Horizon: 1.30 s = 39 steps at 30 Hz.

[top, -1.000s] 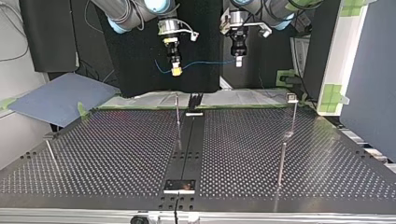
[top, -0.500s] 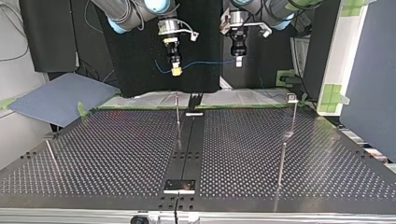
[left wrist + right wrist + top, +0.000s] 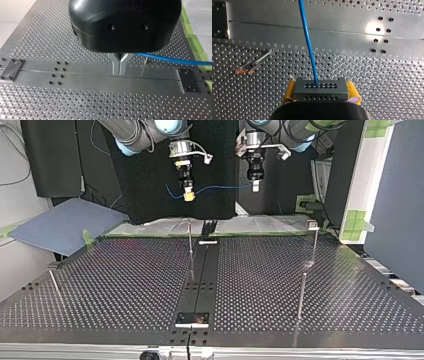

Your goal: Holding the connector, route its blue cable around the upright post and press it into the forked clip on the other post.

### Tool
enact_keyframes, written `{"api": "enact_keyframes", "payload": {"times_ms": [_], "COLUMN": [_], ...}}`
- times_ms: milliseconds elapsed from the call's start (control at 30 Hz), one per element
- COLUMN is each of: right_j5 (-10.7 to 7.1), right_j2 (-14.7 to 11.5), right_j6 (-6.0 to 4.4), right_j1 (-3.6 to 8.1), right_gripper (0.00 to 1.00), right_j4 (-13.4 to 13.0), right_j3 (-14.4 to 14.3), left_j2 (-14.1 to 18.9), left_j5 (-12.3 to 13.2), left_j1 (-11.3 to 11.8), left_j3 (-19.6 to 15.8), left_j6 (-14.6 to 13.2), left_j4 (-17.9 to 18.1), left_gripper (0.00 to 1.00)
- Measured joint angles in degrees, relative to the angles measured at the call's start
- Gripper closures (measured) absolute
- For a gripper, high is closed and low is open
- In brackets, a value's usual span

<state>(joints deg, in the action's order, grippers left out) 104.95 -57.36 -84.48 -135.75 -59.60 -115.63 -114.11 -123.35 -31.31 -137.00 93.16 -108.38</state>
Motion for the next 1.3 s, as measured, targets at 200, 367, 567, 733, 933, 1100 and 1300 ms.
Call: {"api": "enact_keyframes", "payload": {"times_ms": [200, 367, 567, 733, 933, 1100, 1300], "right_j5": [0.0, 0.06, 0.09, 0.09, 0.09, 0.09, -0.36], "right_j2": [0.0, 0.02, 0.01, 0.0, 0.0, 0.0, 1.33], "right_j6": [0.0, 0.02, 0.0, 0.0, 0.0, 0.0, 0.0], "right_j1": [0.0, 0.0, 0.0, 0.0, 0.0, 0.0, -1.34], "right_gripper": [1.0, 1.0, 1.0, 1.0, 1.0, 1.0, 1.0], "right_j4": [0.0, 0.06, 0.09, 0.09, 0.09, 0.09, 1.43], "right_j3": [0.0, 0.0, -0.01, 0.0, 0.0, 0.0, 1.32], "left_j2": [0.0, -0.8, -2.31, -2.44, -2.45, -2.46, -2.46], "left_j5": [0.0, 0.11, 0.17, 0.18, 0.18, 0.18, 0.18], "left_j1": [-0.01, 0.38, 0.68, 0.69, 0.7, 0.7, 0.7], "left_j3": [0.0, 0.13, 0.16, 0.17, 0.18, 0.18, 0.18], "left_j6": [-0.01, -0.07, -0.09, -0.09, -0.09, -0.09, -0.09], "left_j4": [0.0, 0.0, 0.0, 0.0, 0.0, 0.0, 0.0], "left_gripper": [1.0, 1.0, 1.0, 1.0, 1.0, 1.0, 1.0]}}
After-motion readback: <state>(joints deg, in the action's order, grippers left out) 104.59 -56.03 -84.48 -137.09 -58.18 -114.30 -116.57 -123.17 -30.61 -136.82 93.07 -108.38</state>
